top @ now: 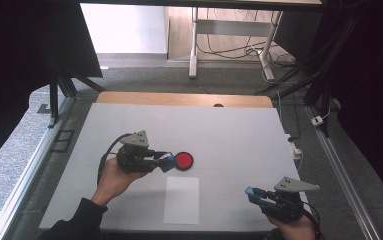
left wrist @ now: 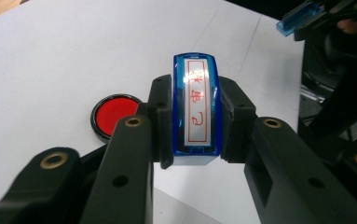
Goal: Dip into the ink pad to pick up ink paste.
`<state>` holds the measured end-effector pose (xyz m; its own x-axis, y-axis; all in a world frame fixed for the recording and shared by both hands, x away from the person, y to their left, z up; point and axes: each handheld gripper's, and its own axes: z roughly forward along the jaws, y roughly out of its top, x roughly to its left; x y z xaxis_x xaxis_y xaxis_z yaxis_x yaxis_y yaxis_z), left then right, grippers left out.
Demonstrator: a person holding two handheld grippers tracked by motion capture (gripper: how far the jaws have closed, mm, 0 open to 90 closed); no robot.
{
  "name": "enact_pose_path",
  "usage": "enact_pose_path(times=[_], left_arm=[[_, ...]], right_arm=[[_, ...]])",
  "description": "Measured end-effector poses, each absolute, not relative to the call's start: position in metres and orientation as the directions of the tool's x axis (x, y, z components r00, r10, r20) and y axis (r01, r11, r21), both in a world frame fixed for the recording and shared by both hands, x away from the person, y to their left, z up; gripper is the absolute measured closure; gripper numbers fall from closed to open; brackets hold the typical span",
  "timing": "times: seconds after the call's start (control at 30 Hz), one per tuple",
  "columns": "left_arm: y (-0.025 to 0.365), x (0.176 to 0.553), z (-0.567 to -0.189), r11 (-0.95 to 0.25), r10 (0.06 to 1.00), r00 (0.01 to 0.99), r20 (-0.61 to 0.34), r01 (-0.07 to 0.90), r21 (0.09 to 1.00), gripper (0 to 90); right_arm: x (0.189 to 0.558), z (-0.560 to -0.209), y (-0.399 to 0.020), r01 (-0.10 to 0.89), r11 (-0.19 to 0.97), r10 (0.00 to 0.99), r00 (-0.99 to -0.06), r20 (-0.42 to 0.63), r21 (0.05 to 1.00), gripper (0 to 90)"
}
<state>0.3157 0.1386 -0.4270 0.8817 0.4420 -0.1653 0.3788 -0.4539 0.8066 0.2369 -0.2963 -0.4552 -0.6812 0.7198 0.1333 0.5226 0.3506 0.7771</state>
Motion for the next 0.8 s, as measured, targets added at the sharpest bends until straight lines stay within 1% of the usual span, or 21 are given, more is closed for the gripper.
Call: enact_pose_path(times=[0.13, 0.47, 0.67, 0.8], left_arm=[[0.136, 0.323, -0.429, -0.456, 0.434, 0.882, -0.183, 0.390, 0.800, 70.3], [0.123, 0.343, -0.435, -0.477, 0.452, 0.869, -0.201, 0.425, 0.769, 70.3], [0.112, 0.354, -0.442, -0.510, 0.468, 0.868, -0.163, 0.416, 0.753, 70.3], [0.106, 0.362, -0.447, -0.520, 0.473, 0.868, -0.155, 0.417, 0.746, 70.3]], right_arm=[[0.237, -0.455, -0.296, 0.523, 0.347, 0.719, -0.681, 0.137, 0.778, 68.6], [0.237, -0.455, -0.296, 0.519, 0.357, 0.715, -0.687, 0.131, 0.777, 68.6], [0.236, -0.455, -0.296, 0.518, 0.358, 0.717, -0.685, 0.127, 0.777, 68.6], [0.236, -0.455, -0.295, 0.510, 0.365, 0.707, -0.696, 0.125, 0.779, 68.6]])
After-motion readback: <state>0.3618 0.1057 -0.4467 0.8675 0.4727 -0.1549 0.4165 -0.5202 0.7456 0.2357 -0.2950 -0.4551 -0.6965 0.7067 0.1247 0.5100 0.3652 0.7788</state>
